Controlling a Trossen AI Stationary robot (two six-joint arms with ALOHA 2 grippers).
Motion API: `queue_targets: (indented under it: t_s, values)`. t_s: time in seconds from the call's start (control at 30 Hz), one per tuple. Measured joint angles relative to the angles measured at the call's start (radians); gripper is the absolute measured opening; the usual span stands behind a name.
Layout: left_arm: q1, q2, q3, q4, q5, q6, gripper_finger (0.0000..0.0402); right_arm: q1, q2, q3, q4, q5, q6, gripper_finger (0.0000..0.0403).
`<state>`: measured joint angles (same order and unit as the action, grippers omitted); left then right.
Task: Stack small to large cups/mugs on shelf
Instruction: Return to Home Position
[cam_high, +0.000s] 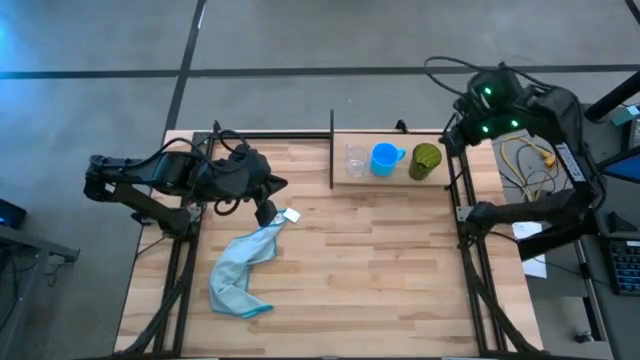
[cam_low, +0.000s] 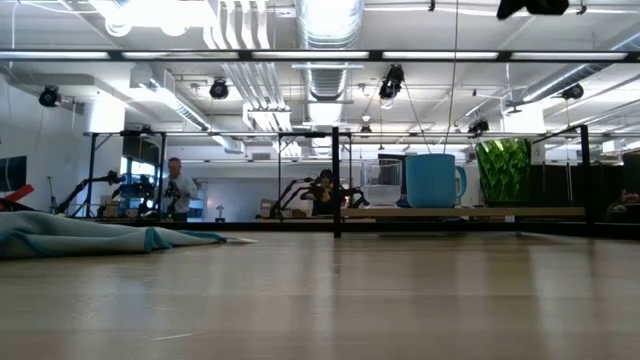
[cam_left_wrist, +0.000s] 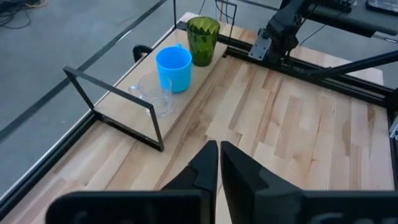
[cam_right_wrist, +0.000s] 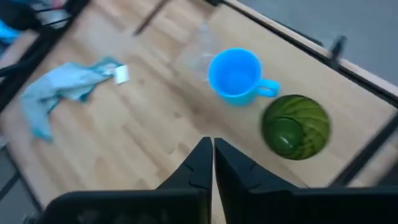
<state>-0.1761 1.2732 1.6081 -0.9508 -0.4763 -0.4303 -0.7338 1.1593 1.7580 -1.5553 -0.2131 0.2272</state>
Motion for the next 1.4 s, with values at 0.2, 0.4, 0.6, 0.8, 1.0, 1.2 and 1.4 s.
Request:
queue_targets:
  t_s: [0.2,0.4,0.6,0.8,1.0,1.2,1.4]
  values:
    - [-0.004,-0.008,0.004,-0.001,0.007,-0.003,0.0001,0.161,-0.1,0.0,0.004,0.0,0.061,0.0009]
    - [-0.004,-0.055,0.005,-0.002,0.052,-0.027,0.0001,0.248,-0.206,-0.009,-0.011,0.004,0.145,0.0009]
    - [-0.009,-0.101,0.005,0.0,0.049,-0.053,0.0001,0.292,-0.344,-0.115,0.147,-0.064,-0.02,0.0009]
    - [-0.01,-0.136,-0.002,0.012,-0.067,-0.016,0.0001,0.294,-0.514,-0.354,0.466,-0.271,-0.079,0.0009]
    - [-0.017,-0.17,-0.142,0.295,-0.201,0.113,0.0001,0.293,-0.675,-0.663,0.729,-0.285,-0.057,0.0009]
    - [-0.019,-0.217,-0.424,0.712,-0.203,0.174,0.0001,0.293,-0.82,-0.963,1.094,-0.292,0.007,0.0009]
    - [-0.021,-0.313,-0.677,0.848,-0.196,0.06,0.0001,0.293,-0.944,-1.163,1.182,-0.3,0.1,0.0009]
